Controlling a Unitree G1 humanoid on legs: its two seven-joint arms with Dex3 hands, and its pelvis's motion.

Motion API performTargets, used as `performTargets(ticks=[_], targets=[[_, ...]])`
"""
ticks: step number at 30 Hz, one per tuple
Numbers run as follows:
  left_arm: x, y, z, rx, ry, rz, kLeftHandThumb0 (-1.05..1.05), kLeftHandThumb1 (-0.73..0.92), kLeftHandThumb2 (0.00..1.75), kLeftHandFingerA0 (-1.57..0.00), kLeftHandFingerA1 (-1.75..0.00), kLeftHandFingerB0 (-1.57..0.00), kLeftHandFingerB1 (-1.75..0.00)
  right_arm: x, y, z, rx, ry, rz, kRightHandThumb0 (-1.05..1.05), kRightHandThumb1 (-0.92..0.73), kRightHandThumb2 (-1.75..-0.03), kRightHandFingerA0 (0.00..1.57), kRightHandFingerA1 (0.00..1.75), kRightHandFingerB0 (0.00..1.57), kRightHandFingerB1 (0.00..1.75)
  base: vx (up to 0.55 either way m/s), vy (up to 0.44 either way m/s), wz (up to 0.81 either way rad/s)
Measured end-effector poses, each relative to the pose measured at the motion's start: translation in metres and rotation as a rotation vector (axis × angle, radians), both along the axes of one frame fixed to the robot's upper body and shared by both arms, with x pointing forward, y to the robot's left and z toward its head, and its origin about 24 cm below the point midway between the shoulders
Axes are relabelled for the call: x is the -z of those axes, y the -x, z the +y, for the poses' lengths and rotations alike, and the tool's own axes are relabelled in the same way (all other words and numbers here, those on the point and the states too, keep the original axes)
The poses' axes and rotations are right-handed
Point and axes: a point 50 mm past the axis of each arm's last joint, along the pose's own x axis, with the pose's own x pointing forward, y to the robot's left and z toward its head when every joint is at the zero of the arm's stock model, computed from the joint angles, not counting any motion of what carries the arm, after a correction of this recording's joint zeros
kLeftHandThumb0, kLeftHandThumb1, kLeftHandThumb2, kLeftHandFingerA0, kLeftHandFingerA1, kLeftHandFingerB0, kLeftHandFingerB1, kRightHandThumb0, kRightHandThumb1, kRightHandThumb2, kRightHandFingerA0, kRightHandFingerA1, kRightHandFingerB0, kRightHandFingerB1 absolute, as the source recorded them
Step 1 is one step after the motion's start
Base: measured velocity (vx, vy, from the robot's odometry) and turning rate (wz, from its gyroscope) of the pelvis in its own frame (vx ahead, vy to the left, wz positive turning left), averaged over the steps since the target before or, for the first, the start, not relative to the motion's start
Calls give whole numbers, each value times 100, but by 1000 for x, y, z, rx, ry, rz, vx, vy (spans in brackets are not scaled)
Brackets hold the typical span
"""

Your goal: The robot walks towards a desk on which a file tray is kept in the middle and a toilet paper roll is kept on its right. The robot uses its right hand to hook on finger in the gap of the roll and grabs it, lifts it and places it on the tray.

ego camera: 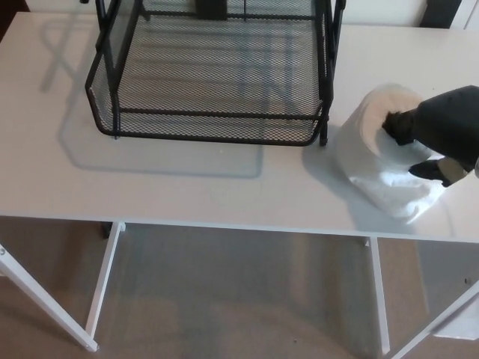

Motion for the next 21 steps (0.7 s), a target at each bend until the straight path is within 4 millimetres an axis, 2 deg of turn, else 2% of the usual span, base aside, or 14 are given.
performTargets(ticks=[3,6,7,8,9,11,13,15,16,18,19,20,21], targets=[[0,0,0,2,-1,2,-64,92,73,-17,-44,-19,-41,2,1,-2,-7,-3,-27,-29,-60,-58,93,154,96,63,0,0,0],[0,0,0,2,-1,2,-61,92,76,-14,-42,-19,-40,3,1,-3,-14,-5,-52,-29,-59,-57,93,156,97,64,0,0,0],[0,0,0,2,-1,3,-64,92,73,-18,-45,-19,-42,3,1,-3,-19,-7,-63,-28,-60,-58,92,156,97,66,0,0,0],[0,0,0,2,-1,3,-65,91,75,-16,-43,-18,-40,3,1,-4,-23,-8,-71,-22,-61,-74,97,146,97,75,0,0,0],[1,0,-1,3,-1,4,-65,91,75,-17,-44,-18,-40,4,1,-4,-25,-9,-79,-22,-61,-77,97,144,97,75,0,0,0],[1,0,-1,7,-2,6,-63,92,74,-14,-42,-12,-38,3,2,-6,-36,-9,-96,-25,-60,-68,95,151,97,69,0,0,0],[1,0,-1,7,-2,5,-62,92,72,-12,-41,-14,-38,-1,2,-8,-49,-15,-127,-28,-59,-62,90,160,93,62,0,0,0],[1,1,-1,9,-3,3,-62,92,72,-12,-41,-14,-38,-8,3,-14,-48,-20,-158,-28,-59,-62,90,160,93,62,0,0,0],[1,2,-1,9,-4,5,-64,92,72,-16,-42,-17,-38,-12,3,-17,-46,-21,-174,-22,-63,-67,92,156,94,68,0,0,0],[1,3,-1,8,-4,8,-63,92,72,-16,-42,-16,-38,-19,3,-21,-39,-30,-194,-22,-64,-67,92,150,93,68,0,0,0],[2,3,0,5,-6,8,-32,69,119,0,-51,0,-49,-25,3,-25,-36,-35,-209,-24,-64,-64,91,147,93,66,0,0,0],[1,3,0,3,-5,7,-61,92,75,-12,-43,-11,-38,-28,3,-26,-33,-39,-213,-23,-64,-65,93,143,94,65,0,0,0],[1,3,0,0,-5,6,-32,68,119,0,-51,0,-49,-33,3,-29,-26,-43,-221,-25,-62,-62,90,151,94,62,0,0,0]])
